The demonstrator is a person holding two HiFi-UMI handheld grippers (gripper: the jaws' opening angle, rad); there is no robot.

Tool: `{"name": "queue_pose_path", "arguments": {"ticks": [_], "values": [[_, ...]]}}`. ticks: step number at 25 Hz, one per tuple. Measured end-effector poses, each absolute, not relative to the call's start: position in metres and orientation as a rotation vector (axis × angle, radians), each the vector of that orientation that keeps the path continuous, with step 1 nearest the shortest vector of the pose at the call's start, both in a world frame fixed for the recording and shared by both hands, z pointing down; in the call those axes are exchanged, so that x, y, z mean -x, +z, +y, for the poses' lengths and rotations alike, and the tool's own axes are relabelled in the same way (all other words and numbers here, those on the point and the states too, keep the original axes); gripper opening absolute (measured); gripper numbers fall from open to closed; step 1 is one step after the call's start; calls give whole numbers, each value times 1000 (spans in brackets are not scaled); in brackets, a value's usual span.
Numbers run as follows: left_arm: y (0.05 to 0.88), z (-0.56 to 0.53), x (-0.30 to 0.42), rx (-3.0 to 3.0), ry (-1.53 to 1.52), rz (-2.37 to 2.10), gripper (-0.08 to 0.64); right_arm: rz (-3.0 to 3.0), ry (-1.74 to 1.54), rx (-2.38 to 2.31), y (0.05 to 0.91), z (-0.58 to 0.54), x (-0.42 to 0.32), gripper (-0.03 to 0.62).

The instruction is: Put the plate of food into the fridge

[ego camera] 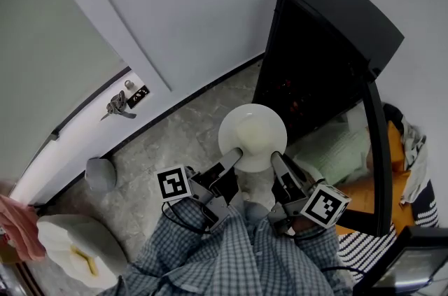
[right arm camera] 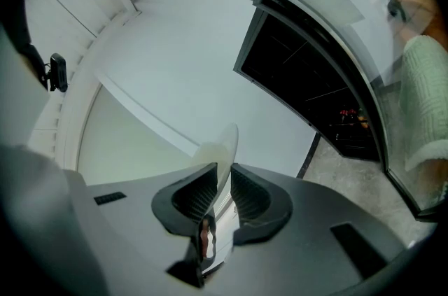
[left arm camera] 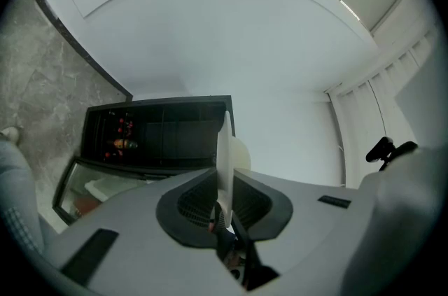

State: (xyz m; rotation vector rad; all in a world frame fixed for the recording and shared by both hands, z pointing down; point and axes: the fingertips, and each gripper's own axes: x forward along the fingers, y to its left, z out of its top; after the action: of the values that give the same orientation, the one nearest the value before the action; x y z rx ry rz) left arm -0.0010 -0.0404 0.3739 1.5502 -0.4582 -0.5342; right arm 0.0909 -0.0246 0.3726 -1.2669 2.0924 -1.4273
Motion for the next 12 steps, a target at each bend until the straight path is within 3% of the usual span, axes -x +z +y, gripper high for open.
{"name": "queue_pose_path", "arguments": {"ticks": [12], "values": [[392, -91, -16, -1535, -452, -396, 40, 1990, -1426, 1355, 389, -68, -106, 66]]}}
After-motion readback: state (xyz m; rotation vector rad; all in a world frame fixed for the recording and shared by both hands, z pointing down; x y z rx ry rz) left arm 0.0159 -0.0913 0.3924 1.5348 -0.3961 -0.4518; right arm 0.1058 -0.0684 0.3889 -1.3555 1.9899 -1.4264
